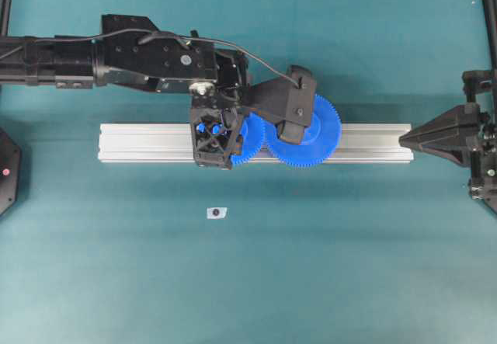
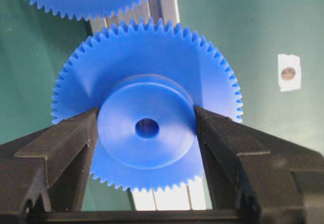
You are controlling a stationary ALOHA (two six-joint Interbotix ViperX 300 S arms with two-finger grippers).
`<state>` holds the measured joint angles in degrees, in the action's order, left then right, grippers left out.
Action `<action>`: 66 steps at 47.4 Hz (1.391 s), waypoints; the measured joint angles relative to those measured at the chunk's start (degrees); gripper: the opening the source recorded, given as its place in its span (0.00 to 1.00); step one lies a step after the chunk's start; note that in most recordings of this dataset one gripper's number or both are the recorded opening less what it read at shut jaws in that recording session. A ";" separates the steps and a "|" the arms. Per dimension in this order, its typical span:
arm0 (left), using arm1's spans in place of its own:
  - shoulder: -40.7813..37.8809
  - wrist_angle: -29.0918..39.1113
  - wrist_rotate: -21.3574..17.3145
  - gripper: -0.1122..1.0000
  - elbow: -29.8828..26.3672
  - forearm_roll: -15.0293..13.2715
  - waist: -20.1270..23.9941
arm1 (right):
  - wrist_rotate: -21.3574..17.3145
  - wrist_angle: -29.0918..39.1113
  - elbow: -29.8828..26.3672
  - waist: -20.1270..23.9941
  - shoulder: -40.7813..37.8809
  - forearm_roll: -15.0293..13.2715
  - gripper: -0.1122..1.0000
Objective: Find the location of the shaft and insert the small gear.
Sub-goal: 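Align the gear's bore with the empty shaft beside the large gear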
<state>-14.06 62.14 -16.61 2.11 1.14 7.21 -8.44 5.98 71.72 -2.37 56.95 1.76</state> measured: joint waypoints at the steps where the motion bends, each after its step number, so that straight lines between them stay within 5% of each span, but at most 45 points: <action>1: -0.09 0.00 -0.09 0.68 -0.18 0.00 0.00 | -0.09 -0.09 0.00 0.09 -0.09 0.09 0.10; 66: -0.79 -0.09 2.29 0.68 -1.05 0.18 -2.20 | -0.09 -0.09 0.00 0.00 -0.09 0.09 0.10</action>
<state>-14.85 62.05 -14.33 1.05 1.32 5.01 -8.53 5.89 71.72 -2.37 56.87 1.85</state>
